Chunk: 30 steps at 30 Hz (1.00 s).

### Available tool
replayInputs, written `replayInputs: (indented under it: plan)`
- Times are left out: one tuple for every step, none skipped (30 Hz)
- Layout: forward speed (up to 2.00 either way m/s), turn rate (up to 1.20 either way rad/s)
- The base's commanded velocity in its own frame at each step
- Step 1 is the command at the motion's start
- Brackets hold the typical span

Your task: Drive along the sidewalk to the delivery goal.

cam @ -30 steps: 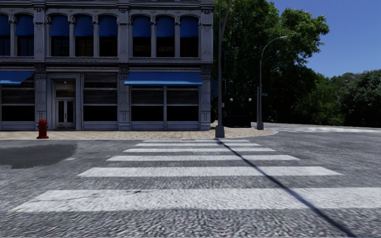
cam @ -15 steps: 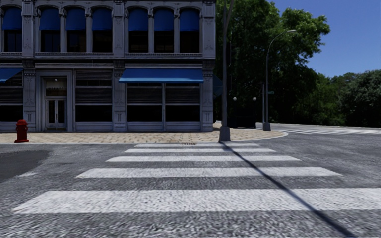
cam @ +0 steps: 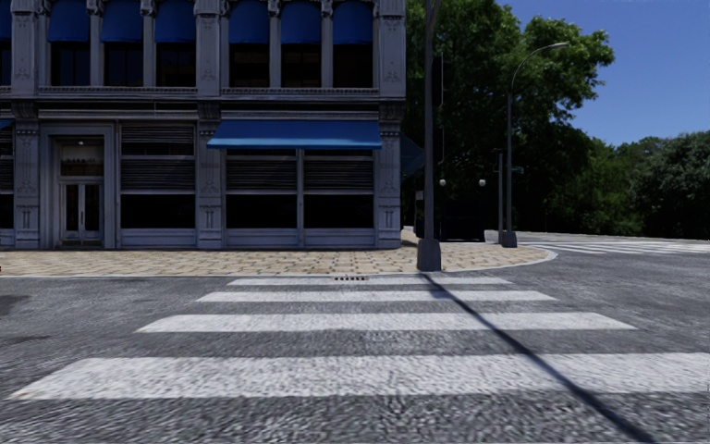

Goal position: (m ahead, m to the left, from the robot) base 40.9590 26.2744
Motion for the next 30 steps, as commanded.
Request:
replayInputs:
  plan:
    - [2.0,0.34]
    - [2.0,0.34]
    - [2.0,0.21]
    - [2.0,0.0]
    - [2.0,0.0]
    - [2.0,0.0]
    - [2.0,0.0]
    - [2.0,0.0]
    - [2.0,0.0]
    - [2.0,0.0]
    - [1.98,0.0]
    - [1.91,0.0]
    - [1.91,0.0]
    - [1.82,0.0]
    - [1.78,0.0]
    - [1.78,0.0]
    - [1.73,0.0]
    - [1.71,0.0]
    - [1.71,0.0]
    - [1.71,0.0]
    - [1.71,0.0]
    - [1.71,0.0]
    - [1.71,0.0]
    - [1.71,0.0]
    - [1.71,0.0]
    - [1.71,0.0]
    - [1.71,0.0]
    - [1.71,0.0]
    - [1.71,0.0]
    - [1.71,0.0]
